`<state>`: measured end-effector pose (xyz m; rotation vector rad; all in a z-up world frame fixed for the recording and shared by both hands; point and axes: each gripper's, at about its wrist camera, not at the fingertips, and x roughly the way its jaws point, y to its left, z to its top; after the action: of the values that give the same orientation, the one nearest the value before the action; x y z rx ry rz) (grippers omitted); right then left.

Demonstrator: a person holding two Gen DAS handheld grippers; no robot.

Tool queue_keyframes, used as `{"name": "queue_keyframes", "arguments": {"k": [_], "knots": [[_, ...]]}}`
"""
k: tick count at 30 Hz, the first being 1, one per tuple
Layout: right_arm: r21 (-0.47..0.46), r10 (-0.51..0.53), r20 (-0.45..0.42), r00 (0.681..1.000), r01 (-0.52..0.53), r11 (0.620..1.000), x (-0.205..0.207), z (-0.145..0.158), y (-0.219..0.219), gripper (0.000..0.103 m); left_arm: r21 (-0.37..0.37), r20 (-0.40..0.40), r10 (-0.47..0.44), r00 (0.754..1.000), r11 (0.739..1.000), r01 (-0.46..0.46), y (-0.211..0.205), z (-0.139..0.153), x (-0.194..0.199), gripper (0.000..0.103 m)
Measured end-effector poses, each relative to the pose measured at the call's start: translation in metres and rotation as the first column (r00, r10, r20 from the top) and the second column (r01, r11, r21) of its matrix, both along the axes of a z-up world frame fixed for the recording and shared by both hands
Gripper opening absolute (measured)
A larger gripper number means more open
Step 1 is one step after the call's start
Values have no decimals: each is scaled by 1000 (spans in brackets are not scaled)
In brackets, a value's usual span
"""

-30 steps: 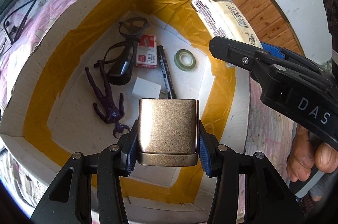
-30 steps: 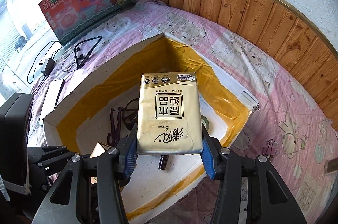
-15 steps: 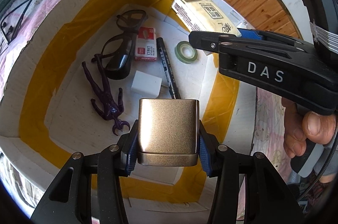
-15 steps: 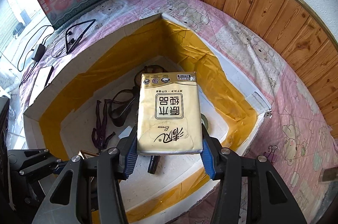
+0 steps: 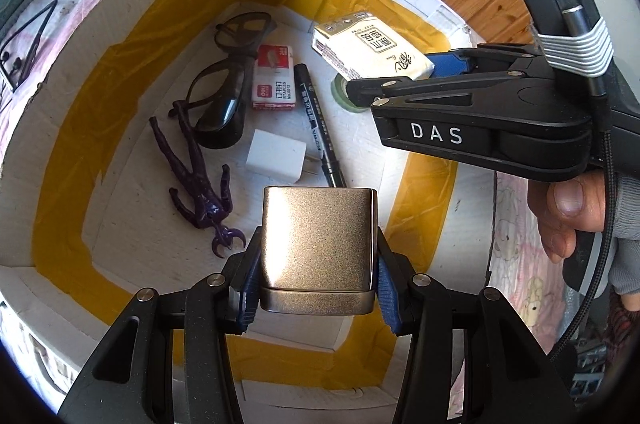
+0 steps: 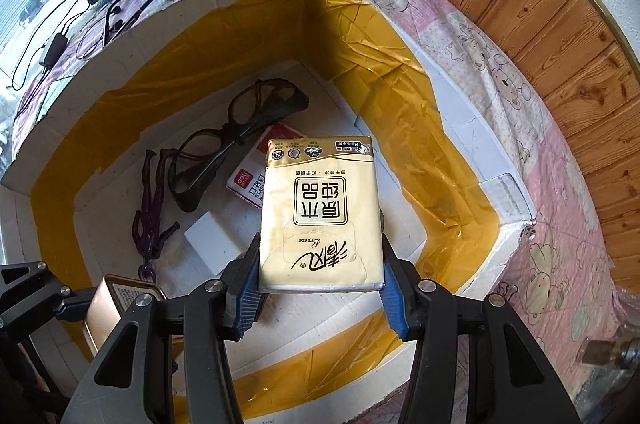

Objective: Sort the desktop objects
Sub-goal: 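Open both grippers to drop the tin box and tissue pack into the box, then move both grippers toward the pink binder clip and white tube on the bed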

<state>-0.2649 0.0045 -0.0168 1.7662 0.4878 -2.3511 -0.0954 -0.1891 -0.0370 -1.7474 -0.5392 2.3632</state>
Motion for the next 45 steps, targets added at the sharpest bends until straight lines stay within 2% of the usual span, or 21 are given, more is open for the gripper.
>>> {"name": "queue_keyframes", "arguments": {"k": [8,16,21,28,32,33,35,36,37,39,42,45], "knots": [[71,37,48,998,-40,997,-4,-10,-3,53,33,26,22,999,999,-23,-5,-4,-4,50],[116,53,55,997,-59,991,0,-11,-5,53,52,43,38,998,998,-40,-8,-6,-7,51],[119,46,42,998,-51,992,6,-7,-5,54,76,67,47,997,996,-52,-11,-7,-9,51],[107,42,35,999,-45,993,12,-1,-3,56,72,69,58,996,995,-63,-16,-2,-11,51],[60,29,22,999,-30,998,20,13,-4,56,17,37,26,999,999,-27,-9,5,-11,52],[48,23,21,1000,-24,999,22,16,-3,56,22,41,31,999,999,-31,-10,5,-12,52],[22,10,12,1000,-10,1000,28,23,-3,56,25,-2,40,999,999,-40,-15,14,-8,52],[6,3,7,1000,-3,1000,32,27,-2,56,3,-16,47,999,999,-47,-17,15,-9,55],[-6,-2,3,1000,2,1000,35,29,-1,56,-13,4,60,998,998,-60,-19,11,-12,54],[-28,-17,-3,1000,17,999,40,35,1,56,40,17,67,998,997,-68,-22,9,-10,54],[-65,-31,-28,999,29,997,47,46,5,56,30,-27,83,996,996,-82,-25,20,-6,54],[-108,-45,-53,998,39,993,56,60,11,56,59,-21,79,997,995,-78,-22,20,-6,55]]}}
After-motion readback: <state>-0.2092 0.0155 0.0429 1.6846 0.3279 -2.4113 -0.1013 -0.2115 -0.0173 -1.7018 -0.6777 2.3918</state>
